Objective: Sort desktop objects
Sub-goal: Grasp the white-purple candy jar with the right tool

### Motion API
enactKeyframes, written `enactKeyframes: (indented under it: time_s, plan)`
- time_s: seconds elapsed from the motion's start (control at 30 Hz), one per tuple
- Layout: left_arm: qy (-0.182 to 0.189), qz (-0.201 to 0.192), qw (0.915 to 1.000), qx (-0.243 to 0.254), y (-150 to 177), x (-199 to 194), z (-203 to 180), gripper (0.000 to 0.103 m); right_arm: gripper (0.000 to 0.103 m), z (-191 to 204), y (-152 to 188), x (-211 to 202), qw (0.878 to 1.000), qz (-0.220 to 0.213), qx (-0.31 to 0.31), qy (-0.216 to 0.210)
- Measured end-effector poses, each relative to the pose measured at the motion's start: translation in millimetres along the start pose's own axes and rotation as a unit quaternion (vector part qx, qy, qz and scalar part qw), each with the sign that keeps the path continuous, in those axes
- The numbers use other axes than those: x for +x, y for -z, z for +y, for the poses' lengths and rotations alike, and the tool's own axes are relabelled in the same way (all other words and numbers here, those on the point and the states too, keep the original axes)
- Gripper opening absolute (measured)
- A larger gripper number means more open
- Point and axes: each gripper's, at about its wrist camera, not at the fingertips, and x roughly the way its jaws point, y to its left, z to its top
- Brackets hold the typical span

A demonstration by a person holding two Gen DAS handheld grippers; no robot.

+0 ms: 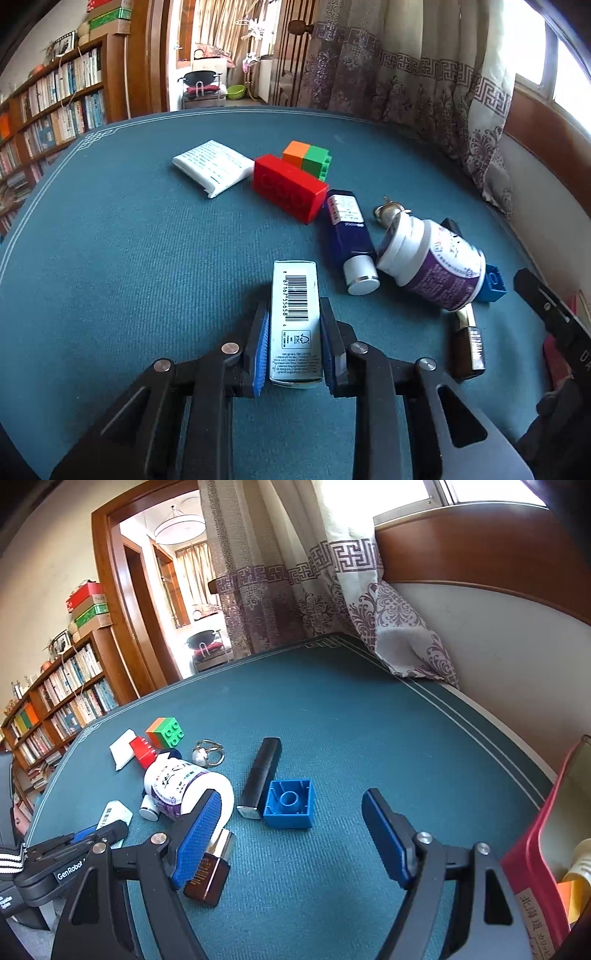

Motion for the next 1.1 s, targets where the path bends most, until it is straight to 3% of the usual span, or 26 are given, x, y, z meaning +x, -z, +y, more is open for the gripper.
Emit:
enactKeyframes:
  time_s: [0.17, 0.37, 0.53, 0.8, 0.93, 1.1]
  plan:
    - [-0.003, -0.007, 1.0, -0.006, -1.9, -0.9, 1.4, 0.026, 0.082, 9.5, 1.4, 1.4, 0.999, 0.005, -0.023, -0.024]
    - [-0.005, -0.006, 0.9998, -0.02, -4.2, -0.7, 6.9, 0.026, 0.082, 35.7, -8.1, 10.6, 0.993, 0.047, -0.075, -0.078]
    - [-0.004, -0.007, 0.9997, -0.025, -5.1, -1.8, 8.7, 0.026, 0.082, 58.6, -25.4, 26.5, 0.983, 0.07, -0.133, -0.105]
    - [-0.006, -0.001, 0.9996, -0.028, -4.8, 1.8, 9.5, 0.026, 0.082, 72.5, -35.0, 66.7, 0.962, 0.114, -0.173, -0.176]
    - [-0.006, -0.001, 0.9993, -0.036, -5.2, 2.9, 12.5, 0.026, 0.082, 90.7, -27.1, 73.3, 0.953, 0.119, -0.221, -0.171]
    - [-0.006, -0.001, 0.9993, -0.036, -5.2, 3.0, 12.6, 0.026, 0.082, 92.2, -23.6, 80.4, 0.949, 0.138, -0.223, -0.175]
